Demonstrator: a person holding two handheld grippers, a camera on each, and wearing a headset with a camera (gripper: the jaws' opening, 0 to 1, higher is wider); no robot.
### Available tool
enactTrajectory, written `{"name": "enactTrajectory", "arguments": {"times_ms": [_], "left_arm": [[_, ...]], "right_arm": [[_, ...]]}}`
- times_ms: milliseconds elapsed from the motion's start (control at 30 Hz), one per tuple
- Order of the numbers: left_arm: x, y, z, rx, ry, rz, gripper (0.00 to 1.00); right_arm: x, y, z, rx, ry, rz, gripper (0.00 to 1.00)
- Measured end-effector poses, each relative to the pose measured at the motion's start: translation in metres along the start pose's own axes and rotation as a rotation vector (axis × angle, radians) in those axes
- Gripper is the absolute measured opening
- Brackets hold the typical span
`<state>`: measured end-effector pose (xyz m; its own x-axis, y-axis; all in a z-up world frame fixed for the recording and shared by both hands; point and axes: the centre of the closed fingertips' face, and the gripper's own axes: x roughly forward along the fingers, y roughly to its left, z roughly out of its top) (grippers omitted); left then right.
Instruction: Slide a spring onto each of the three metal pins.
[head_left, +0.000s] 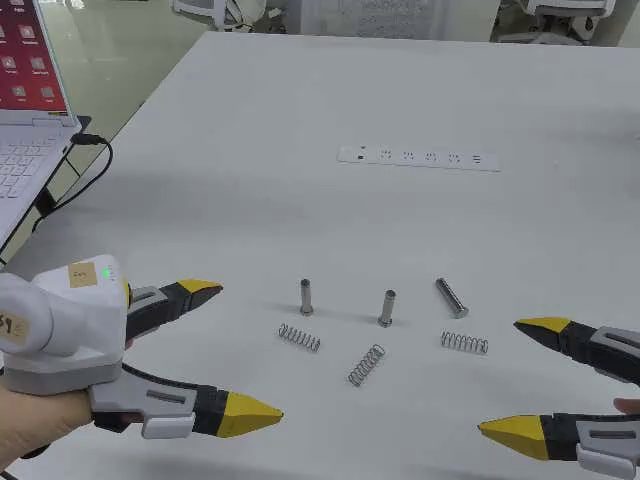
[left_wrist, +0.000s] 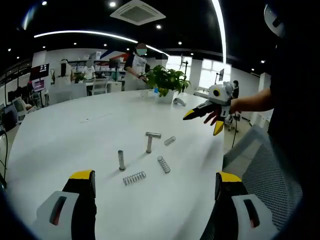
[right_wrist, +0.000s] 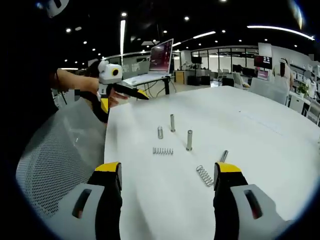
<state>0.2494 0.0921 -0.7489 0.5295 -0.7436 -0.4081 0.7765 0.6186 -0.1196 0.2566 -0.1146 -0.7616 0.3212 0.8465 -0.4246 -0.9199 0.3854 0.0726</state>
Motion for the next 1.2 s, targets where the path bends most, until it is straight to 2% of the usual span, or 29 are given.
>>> {"name": "enactTrajectory", "arguments": {"times_ms": [1200], "left_arm": [[0.0005,-0.0015,-0.0045,-0.010,0.009,0.004,0.97]], "right_arm": [[0.0003,0.0023,-0.0041,0.005,0.007,0.008,0.74]]}}
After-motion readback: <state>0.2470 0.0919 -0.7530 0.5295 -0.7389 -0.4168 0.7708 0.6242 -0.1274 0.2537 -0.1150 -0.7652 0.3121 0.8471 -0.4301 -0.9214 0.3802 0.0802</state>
